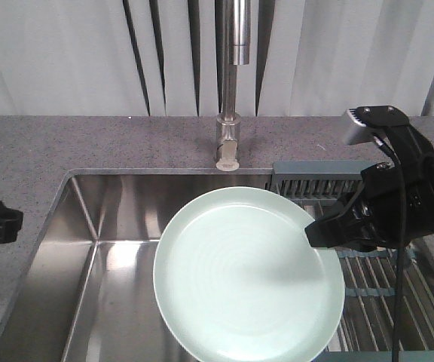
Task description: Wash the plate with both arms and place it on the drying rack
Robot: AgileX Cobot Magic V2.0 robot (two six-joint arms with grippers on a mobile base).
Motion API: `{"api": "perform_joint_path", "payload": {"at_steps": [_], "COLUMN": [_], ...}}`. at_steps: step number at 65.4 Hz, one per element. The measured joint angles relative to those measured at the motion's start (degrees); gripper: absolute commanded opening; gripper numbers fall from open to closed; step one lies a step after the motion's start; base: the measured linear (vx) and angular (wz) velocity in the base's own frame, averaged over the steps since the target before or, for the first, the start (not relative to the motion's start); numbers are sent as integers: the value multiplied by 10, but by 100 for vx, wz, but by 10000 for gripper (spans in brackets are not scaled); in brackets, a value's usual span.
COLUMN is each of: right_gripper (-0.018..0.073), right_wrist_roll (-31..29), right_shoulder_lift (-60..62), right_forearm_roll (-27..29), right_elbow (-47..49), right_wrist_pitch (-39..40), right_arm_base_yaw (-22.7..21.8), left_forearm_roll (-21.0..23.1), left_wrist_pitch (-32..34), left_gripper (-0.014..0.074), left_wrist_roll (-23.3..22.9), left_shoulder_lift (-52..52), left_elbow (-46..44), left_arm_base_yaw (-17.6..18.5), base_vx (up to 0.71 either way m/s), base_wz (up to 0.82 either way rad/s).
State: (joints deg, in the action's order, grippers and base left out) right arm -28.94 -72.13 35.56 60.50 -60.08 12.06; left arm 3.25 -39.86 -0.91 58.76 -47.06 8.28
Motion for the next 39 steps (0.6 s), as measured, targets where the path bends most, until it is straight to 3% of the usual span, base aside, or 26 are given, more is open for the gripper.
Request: {"api": "perform_joint_path", "payload": {"at_steps": [10, 24, 39], "right_gripper": [-1, -1, -1], "right_wrist_roll": [0, 0, 0], "right_shoulder_lift": [0, 0, 0], "right_forearm_roll": [0, 0, 0], "right_elbow": [0, 0, 0], "right_wrist_pitch": [0, 0, 0], "right_arm_base_yaw": [0, 0, 0], "left_forearm_roll": [-15, -81, -95], "left_wrist_pitch": [-22, -81, -104], "left_gripper": [481, 482, 482], "left_wrist_roll": [-21, -88, -99], "left_shoulder_lift": [-61, -141, -203], "left_elbow": [31, 50, 50], "left_arm_base_yaw": [-1, -2, -2], "base_vx": [0, 0, 0], "base_wz": [0, 0, 0]}}
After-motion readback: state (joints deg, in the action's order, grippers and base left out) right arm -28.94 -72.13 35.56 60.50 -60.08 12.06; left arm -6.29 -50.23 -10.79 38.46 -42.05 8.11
